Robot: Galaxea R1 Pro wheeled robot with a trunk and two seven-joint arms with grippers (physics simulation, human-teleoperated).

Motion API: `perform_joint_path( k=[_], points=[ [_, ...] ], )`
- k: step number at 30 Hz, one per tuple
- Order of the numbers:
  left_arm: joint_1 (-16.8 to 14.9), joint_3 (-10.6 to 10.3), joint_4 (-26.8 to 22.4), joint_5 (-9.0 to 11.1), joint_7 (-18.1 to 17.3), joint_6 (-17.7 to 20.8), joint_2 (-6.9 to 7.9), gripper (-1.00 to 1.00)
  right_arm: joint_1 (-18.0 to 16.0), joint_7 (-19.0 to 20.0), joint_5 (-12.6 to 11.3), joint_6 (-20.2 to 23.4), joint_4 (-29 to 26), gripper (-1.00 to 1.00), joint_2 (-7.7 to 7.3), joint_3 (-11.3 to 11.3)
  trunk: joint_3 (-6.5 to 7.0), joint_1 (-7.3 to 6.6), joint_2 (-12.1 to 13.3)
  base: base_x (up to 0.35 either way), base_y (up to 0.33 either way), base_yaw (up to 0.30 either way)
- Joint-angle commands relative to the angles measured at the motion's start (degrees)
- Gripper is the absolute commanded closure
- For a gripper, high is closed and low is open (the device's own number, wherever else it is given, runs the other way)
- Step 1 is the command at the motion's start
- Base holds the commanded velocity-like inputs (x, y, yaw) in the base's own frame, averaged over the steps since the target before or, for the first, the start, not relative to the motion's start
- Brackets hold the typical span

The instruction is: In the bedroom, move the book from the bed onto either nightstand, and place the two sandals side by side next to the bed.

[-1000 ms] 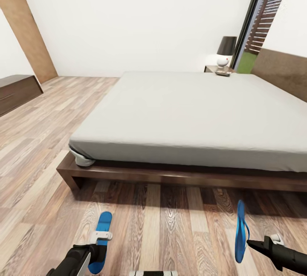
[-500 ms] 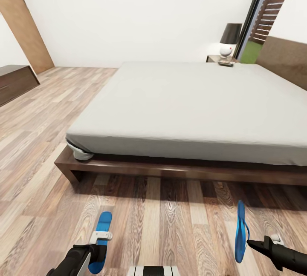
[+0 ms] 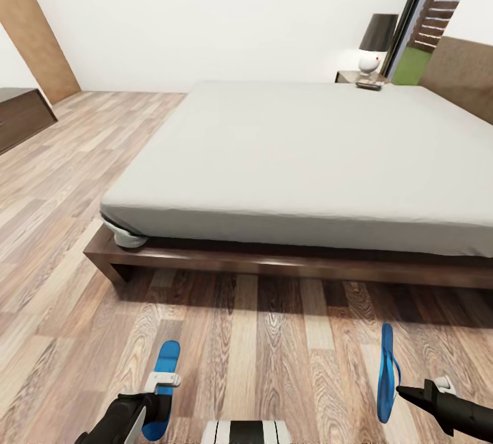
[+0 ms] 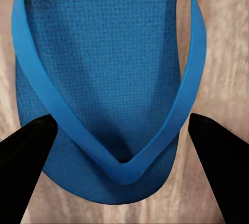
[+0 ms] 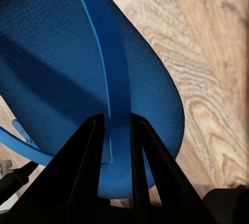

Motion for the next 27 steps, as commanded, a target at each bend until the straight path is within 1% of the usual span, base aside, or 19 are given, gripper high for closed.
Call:
perform_joint_path(
  k=[1,13,20,22,23,27],
  points=[
    [0.0,0.2,-0.1,-0.5,-0.4,0.3,-0.03,1.0,0.0,0.1,-0.1,0.3,0.0,1.0,0.0,-0.2,-0.27,0.01,0.0,0.0,0.0,0.0],
    [0.0,0.2,-0.1,-0.5,-0.4,0.3,-0.03,1.0,0.0,0.1,-0.1,0.3,0.0,1.0,0.0,-0.2,-2.93,0.32,-0.2,0.0,0.0,0.0],
    [0.0,0.1,-0.1,-0.5,-0.4,-0.1,-0.02,1.0,0.0,0.1,-0.1,0.3,0.0,1.0,0.0,-0.2,-2.93,0.32,-0.2,0.002,0.0,0.0],
    [0.0,0.1,-0.1,-0.6,-0.3,-1.8,0.03,1.0,0.0,0.1,-0.1,0.3,0.0,1.0,0.0,-0.2,-2.93,0.32,-0.2,0.118,0.019,0.0],
    [0.0,0.2,0.0,-0.5,-0.2,-3.4,0.08,1.0,0.0,0.1,-0.1,0.3,0.0,1.0,0.0,-0.2,-2.93,0.32,-0.2,0.239,0.063,0.0],
    [0.1,0.2,0.0,-0.5,-0.1,-5.0,0.08,1.0,0.0,0.1,-0.1,0.3,0.0,1.0,0.0,-0.2,-2.93,0.32,-0.2,0.184,0.052,0.0]
  ],
)
